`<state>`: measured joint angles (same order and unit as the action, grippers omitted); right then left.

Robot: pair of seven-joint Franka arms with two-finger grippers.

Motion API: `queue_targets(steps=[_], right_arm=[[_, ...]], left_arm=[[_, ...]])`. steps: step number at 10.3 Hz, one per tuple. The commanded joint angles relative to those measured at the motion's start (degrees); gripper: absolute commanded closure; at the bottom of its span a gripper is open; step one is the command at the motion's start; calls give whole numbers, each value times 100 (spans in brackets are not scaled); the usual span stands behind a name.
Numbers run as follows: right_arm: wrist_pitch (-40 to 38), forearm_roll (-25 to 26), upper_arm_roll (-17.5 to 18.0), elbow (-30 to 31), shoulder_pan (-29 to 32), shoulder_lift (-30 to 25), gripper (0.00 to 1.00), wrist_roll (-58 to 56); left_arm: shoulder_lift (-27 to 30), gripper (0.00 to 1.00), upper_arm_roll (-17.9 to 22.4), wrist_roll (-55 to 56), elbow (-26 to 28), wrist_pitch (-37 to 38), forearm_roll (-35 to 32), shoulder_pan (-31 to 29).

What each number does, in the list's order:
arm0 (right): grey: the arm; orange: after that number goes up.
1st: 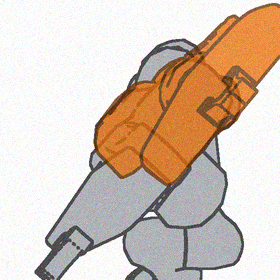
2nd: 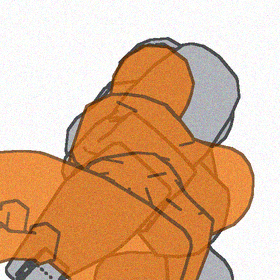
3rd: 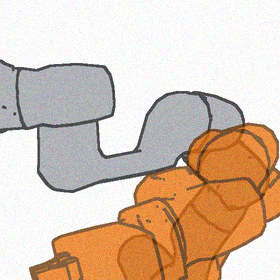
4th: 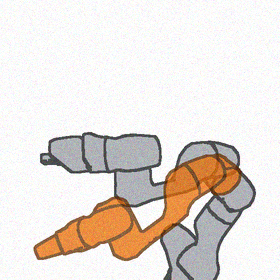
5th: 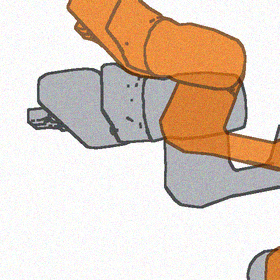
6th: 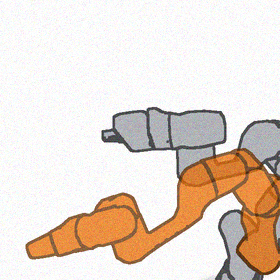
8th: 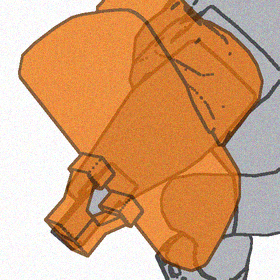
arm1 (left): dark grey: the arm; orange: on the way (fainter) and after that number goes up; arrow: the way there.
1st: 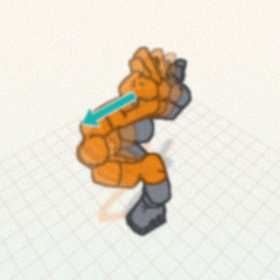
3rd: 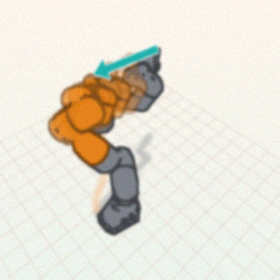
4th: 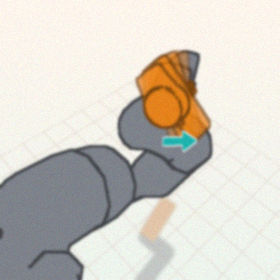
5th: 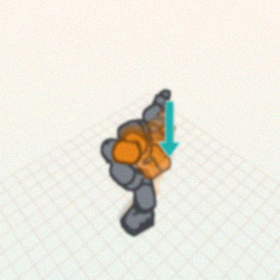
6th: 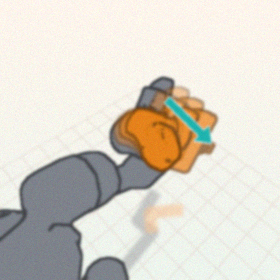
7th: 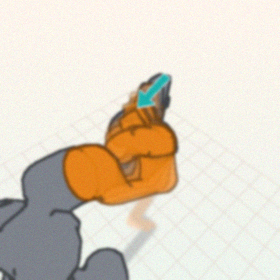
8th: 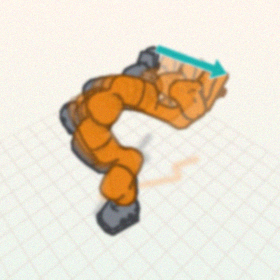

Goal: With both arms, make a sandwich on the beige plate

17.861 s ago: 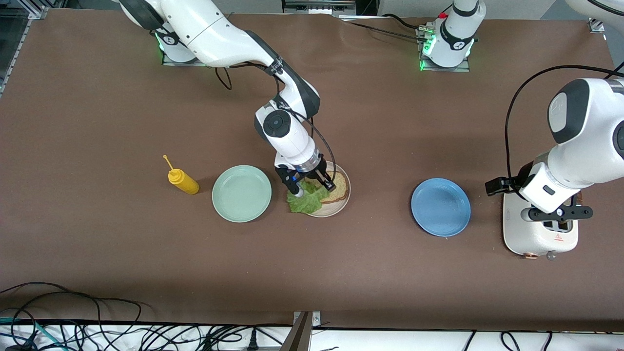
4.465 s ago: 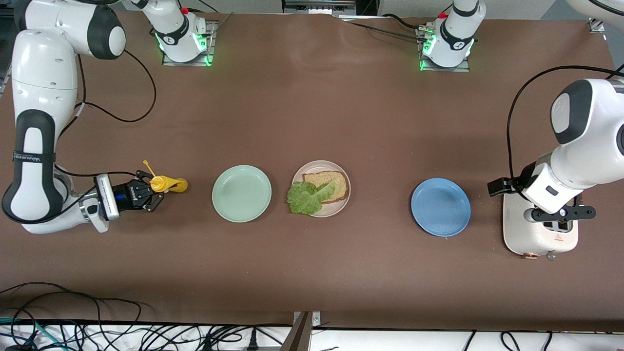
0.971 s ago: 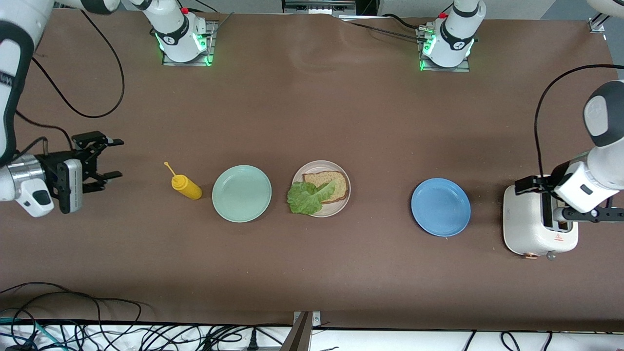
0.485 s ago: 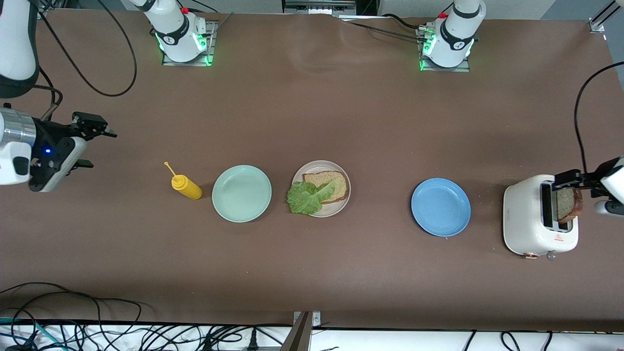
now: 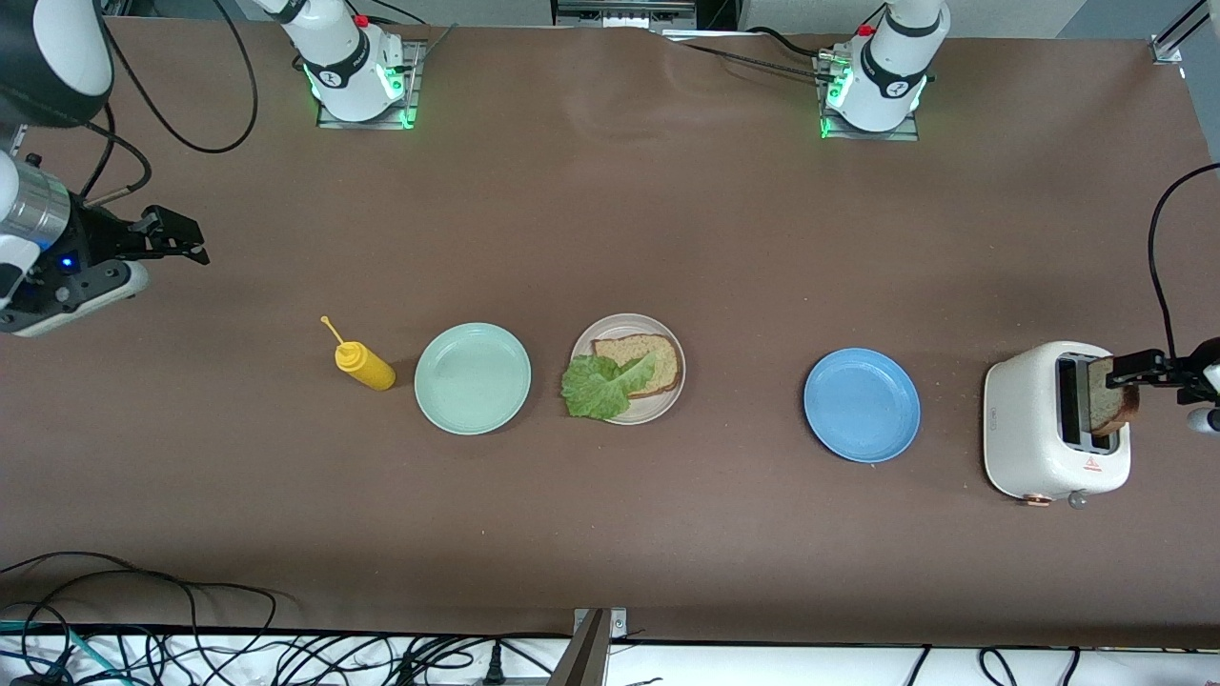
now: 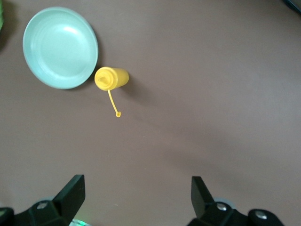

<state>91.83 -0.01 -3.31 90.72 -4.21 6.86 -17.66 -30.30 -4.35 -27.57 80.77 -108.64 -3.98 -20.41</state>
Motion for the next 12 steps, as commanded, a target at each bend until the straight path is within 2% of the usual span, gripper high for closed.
queue_targets(steps=[1, 2, 3, 6, 7, 10, 12], right_arm=[[264, 2, 103, 735, 367, -692, 0, 902], [187, 1, -10, 981, 386, -956, 0, 1218], [90, 10, -46, 1244, 386, -1150, 0, 1438], [404, 107, -55, 1230, 403, -1056, 0, 1467], [719, 107, -29, 1194, 447, -1012, 0, 1423], [836, 72, 181, 703, 543, -871, 0, 1414], [287, 45, 322, 693, 667, -958, 0, 1457]], left_arm=[[-309, 0, -40, -197, -220, -200, -15, -86], [-370, 1, -40, -179, -229, -253, -6, -95], [-380, 16, -40, -109, -220, -254, 20, -112], [-424, 85, -40, 13, -220, -254, 55, -130], [-424, 100, -49, 284, -220, -254, 55, -130], [-363, 100, -75, 392, -246, -175, 64, -104], [-310, 100, -101, 541, -429, 70, 64, -69]])
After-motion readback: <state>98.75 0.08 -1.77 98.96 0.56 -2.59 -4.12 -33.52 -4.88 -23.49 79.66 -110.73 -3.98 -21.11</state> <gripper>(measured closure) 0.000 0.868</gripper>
